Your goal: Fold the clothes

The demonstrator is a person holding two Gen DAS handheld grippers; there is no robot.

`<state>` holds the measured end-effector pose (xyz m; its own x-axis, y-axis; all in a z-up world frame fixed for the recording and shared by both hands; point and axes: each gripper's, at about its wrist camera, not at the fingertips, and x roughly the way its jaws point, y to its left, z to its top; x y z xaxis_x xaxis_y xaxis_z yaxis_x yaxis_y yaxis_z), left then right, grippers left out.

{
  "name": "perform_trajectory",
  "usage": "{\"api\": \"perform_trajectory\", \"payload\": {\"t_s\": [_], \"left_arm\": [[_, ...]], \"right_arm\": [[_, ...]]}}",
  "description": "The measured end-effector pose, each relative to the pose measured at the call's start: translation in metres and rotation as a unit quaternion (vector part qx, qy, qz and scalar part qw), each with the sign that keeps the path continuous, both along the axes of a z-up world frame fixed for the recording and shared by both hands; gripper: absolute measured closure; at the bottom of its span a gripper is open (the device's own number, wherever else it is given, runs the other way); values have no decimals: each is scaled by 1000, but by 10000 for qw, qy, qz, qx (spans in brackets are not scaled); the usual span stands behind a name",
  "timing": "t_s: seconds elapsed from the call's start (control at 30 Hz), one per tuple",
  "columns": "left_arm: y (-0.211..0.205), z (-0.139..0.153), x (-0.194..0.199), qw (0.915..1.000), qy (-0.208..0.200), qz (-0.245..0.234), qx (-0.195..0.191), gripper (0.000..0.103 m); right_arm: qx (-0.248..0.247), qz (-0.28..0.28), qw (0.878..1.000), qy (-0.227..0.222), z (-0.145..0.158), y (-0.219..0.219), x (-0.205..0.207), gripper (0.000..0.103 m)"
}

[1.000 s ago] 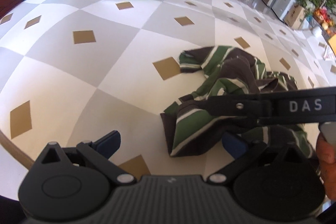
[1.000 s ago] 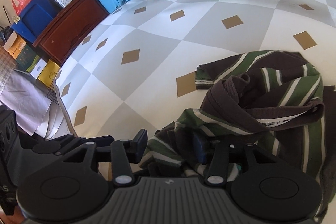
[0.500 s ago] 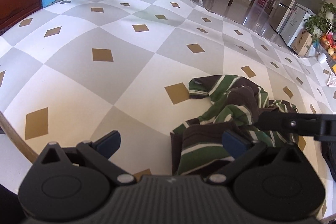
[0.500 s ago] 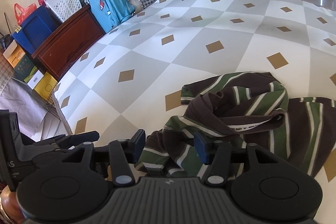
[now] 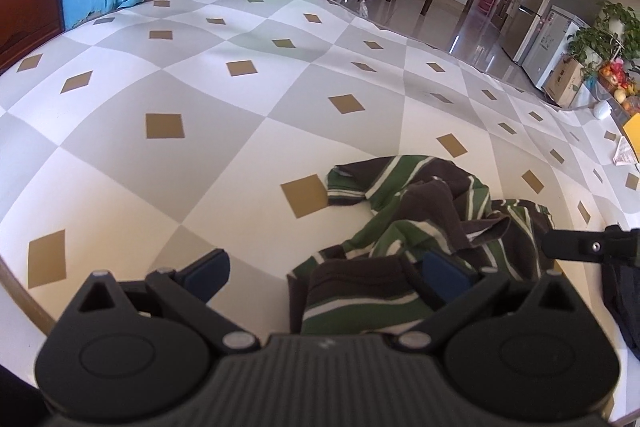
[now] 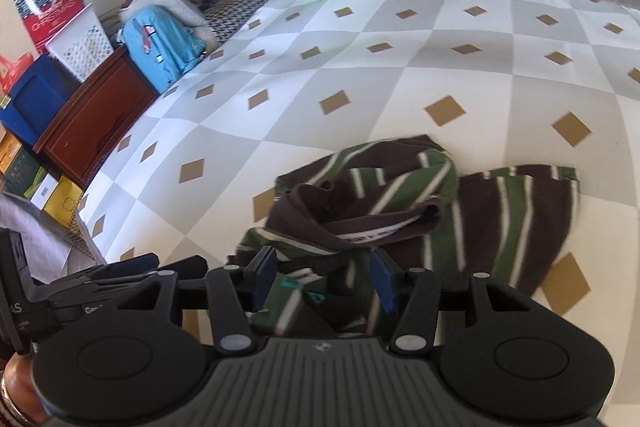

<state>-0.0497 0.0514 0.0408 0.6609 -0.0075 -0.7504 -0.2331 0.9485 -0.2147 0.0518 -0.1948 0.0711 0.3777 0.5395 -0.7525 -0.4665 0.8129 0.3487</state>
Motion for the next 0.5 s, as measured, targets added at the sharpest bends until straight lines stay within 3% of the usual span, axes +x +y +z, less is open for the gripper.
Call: {"api": "perform_trajectory", "payload": {"t_s": [0.33,0.5], "left_arm": [[-22,5,28,9992,137,-344,180,0],[-40,0,44,9948,335,-843,456,0]], "right_arm": [[-396,-569,9976,39,-9,-38,31,52],[-758,-909,9930,12,-24,-49,60,52]]}}
